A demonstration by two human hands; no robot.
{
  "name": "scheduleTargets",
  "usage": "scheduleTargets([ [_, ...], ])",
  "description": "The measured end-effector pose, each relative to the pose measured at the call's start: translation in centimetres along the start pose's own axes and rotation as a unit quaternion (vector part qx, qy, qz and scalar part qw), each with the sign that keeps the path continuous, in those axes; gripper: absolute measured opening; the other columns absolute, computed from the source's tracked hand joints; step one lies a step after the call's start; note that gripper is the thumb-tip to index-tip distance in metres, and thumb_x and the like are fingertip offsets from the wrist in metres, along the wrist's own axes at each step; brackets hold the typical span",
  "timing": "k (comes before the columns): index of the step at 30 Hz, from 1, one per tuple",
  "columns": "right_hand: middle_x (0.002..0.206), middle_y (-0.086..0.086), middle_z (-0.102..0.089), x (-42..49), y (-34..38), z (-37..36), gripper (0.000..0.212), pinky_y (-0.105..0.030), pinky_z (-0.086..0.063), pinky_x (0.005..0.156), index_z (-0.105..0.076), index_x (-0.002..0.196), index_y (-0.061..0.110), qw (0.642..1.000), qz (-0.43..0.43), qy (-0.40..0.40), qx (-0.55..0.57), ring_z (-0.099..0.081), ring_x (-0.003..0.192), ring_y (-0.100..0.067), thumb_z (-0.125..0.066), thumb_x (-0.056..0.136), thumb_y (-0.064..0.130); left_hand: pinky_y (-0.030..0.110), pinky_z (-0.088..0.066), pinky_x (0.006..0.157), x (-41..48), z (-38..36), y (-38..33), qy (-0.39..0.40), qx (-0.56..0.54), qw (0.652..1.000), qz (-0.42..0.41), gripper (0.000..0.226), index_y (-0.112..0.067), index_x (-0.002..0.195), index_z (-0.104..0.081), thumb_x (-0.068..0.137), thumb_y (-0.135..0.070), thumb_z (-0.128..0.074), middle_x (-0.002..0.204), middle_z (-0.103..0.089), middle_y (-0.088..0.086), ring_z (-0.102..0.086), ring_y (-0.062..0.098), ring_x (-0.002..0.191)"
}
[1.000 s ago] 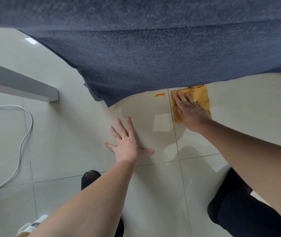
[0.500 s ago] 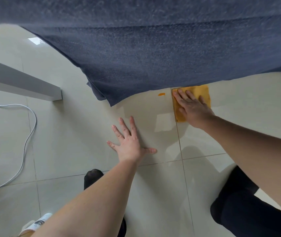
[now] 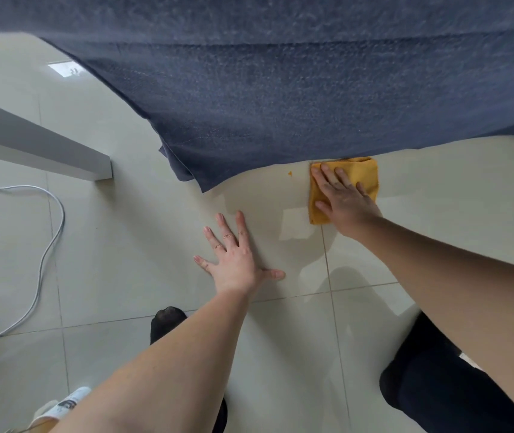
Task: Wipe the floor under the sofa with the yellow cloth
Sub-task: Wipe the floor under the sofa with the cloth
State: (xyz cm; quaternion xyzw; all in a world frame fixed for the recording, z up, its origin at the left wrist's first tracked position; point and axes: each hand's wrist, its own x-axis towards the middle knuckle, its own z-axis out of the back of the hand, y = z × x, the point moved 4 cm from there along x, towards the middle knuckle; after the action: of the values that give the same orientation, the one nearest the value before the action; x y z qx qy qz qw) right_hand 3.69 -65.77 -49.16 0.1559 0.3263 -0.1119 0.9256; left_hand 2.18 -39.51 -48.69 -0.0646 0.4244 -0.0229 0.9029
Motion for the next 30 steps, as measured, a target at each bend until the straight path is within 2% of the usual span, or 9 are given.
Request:
scheduleTargets([
  [4, 0.173, 0.014, 0.015, 2.2, 3.8, 0.6, 0.072, -0.064, -0.009, 0.125, 0.014, 0.163, 0.04, 0.999, -0.028, -0.005, 0.037, 0.008, 0.161, -0.023, -0.035, 0.11, 0.035, 0.085, -0.004, 0.113, -0.1, -0.1, 0.0, -0.001, -0.002, 1.0, 0.001, 0.167, -0.034, 0.153, 0.042, 0.052, -0.088, -0.078, 0.164, 0.047, 0.006, 0.036, 0.043, 0.152],
  [8, 0.173, 0.015, 0.013, 0.4, 6.2, -1.1, 0.07, -0.06, -0.008, 0.127, 0.014, 0.163, 0.039, 0.999, 0.033, 0.006, -0.001, 0.008, 0.161, -0.019, -0.032, 0.111, 0.035, 0.083, -0.005, 0.114, -0.2, 0.1, 0.0, -0.006, -0.001, 1.0, 0.002, 0.166, -0.035, 0.155, 0.04, 0.051, -0.088, -0.078, 0.164, 0.047, 0.005, 0.035, 0.042, 0.153],
  [11, 0.171, 0.019, 0.017, -2.2, 3.7, -2.6, 0.071, -0.056, -0.009, 0.128, 0.018, 0.161, 0.042, 0.997, 0.062, 0.022, -0.038, 0.01, 0.16, -0.015, -0.03, 0.11, 0.043, 0.08, -0.008, 0.118, -0.4, 0.4, 0.1, -0.028, 0.004, 1.0, -0.003, 0.164, -0.035, 0.158, 0.035, 0.053, -0.086, -0.08, 0.168, 0.041, 0.005, 0.028, 0.042, 0.157],
  [16, 0.172, 0.017, 0.017, -1.9, -0.7, -0.9, 0.076, -0.061, -0.014, 0.126, 0.018, 0.161, 0.042, 1.0, -0.012, 0.014, -0.004, 0.007, 0.16, -0.016, -0.035, 0.107, 0.049, 0.083, -0.014, 0.114, -1.0, 0.2, 1.1, -0.021, 0.015, 0.999, 0.037, 0.167, -0.032, 0.157, 0.037, 0.052, -0.085, -0.082, 0.167, 0.042, 0.002, 0.024, 0.038, 0.159],
  [18, 0.173, 0.014, 0.014, 0.4, 0.4, 0.2, 0.077, -0.065, -0.013, 0.124, 0.016, 0.162, 0.04, 0.999, -0.042, -0.002, 0.029, 0.006, 0.161, -0.02, -0.038, 0.108, 0.046, 0.083, -0.018, 0.113, -0.9, 0.0, 1.2, -0.007, 0.012, 0.999, 0.043, 0.169, -0.032, 0.156, 0.039, 0.051, -0.084, -0.083, 0.165, 0.045, 0.001, 0.027, 0.039, 0.158],
  [21, 0.174, 0.012, 0.011, 3.0, 4.0, 0.9, 0.074, -0.07, -0.009, 0.122, 0.008, 0.164, 0.037, 0.996, -0.064, -0.007, 0.056, 0.007, 0.161, -0.022, -0.041, 0.109, 0.04, 0.084, -0.015, 0.113, -0.6, -0.2, 1.1, 0.008, -0.009, 0.999, 0.039, 0.17, -0.032, 0.155, 0.041, 0.052, -0.08, -0.086, 0.163, 0.048, 0.0, 0.031, 0.04, 0.156],
  [26, 0.174, 0.015, 0.011, 1.0, 8.6, -1.9, 0.073, -0.065, -0.006, 0.125, 0.013, 0.163, 0.04, 0.999, 0.044, 0.002, 0.002, 0.008, 0.161, -0.02, -0.036, 0.109, 0.04, 0.085, -0.012, 0.112, -0.8, -0.1, 1.1, 0.01, -0.02, 0.999, 0.039, 0.171, -0.034, 0.153, 0.042, 0.052, -0.078, -0.087, 0.161, 0.051, 0.0, 0.034, 0.041, 0.154],
  [30, 0.17, 0.023, 0.018, -3.7, 4.9, -5.0, 0.073, -0.058, -0.007, 0.127, 0.02, 0.16, 0.044, 0.994, 0.094, 0.025, -0.045, 0.011, 0.16, -0.012, -0.031, 0.108, 0.05, 0.085, -0.01, 0.113, -0.8, 0.1, 1.0, 0.016, -0.025, 0.999, 0.043, 0.171, -0.034, 0.152, 0.044, 0.053, -0.076, -0.088, 0.16, 0.052, 0.0, 0.035, 0.041, 0.154],
])
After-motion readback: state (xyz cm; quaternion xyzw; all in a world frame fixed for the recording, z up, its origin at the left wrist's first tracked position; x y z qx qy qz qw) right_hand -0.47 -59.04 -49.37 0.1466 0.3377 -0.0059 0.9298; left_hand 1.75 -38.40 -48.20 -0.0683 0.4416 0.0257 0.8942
